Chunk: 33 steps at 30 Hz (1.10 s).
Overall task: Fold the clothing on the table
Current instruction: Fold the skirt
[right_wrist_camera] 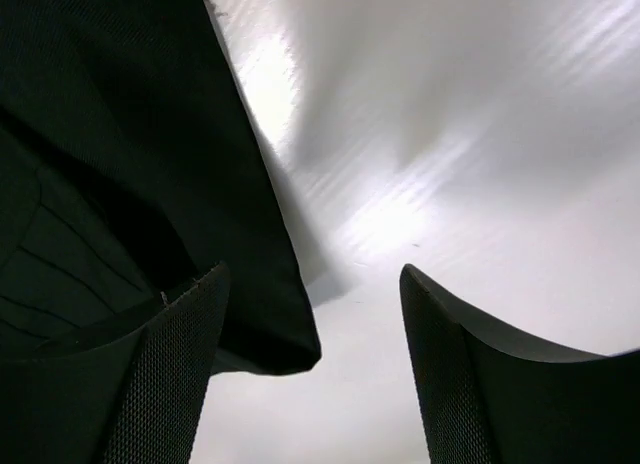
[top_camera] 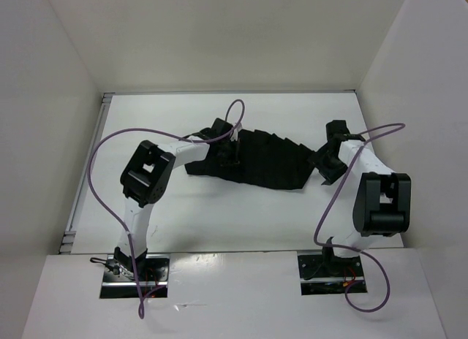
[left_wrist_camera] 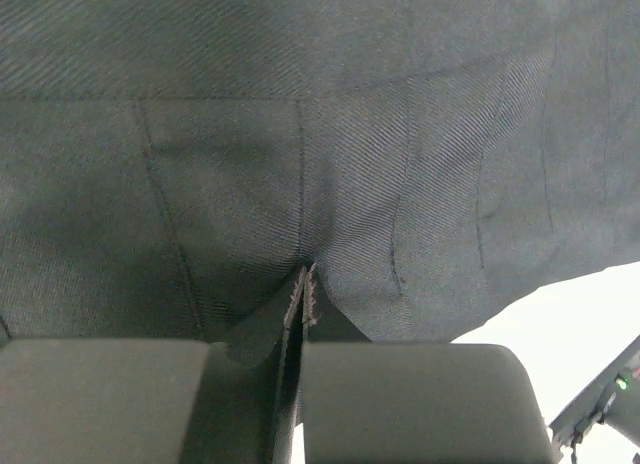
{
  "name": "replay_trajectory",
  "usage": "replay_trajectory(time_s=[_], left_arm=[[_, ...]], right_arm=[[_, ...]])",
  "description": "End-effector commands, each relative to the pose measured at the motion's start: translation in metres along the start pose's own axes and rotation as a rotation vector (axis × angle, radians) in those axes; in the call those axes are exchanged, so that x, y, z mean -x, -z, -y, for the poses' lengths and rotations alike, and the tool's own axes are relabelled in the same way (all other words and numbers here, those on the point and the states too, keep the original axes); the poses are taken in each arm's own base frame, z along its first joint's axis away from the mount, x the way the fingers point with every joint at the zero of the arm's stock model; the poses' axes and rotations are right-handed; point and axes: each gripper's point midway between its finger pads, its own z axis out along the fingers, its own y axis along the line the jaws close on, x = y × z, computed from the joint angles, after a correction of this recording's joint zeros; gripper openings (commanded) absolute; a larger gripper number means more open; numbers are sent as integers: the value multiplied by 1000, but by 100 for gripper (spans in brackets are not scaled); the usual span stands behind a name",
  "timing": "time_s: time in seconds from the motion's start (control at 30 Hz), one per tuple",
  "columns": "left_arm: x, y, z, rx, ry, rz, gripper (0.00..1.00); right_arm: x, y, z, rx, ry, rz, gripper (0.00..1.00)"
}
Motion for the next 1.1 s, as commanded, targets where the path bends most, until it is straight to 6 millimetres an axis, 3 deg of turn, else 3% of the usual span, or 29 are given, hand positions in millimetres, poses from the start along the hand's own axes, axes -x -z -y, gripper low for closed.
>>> replay_trajectory(time_s=[0.0, 0.23, 0.43, 0.67, 1.07], left_arm=[[-16, 0, -56, 186, 40, -27, 0], [-20, 1, -54, 172, 43, -43, 0], [-19, 2, -51, 163, 33, -48, 0], [-20, 2, -49, 145, 25, -58, 0], [-21, 2, -47, 137, 26, -62, 0]], right_arm=[[6, -9, -27, 106, 2, -1, 74], [18, -22, -58, 197, -2, 12, 78], [21, -37, -56, 262, -65, 8, 80], [20, -32, -63, 336, -82, 22, 81], [15, -12, -92, 541, -35, 6, 81]])
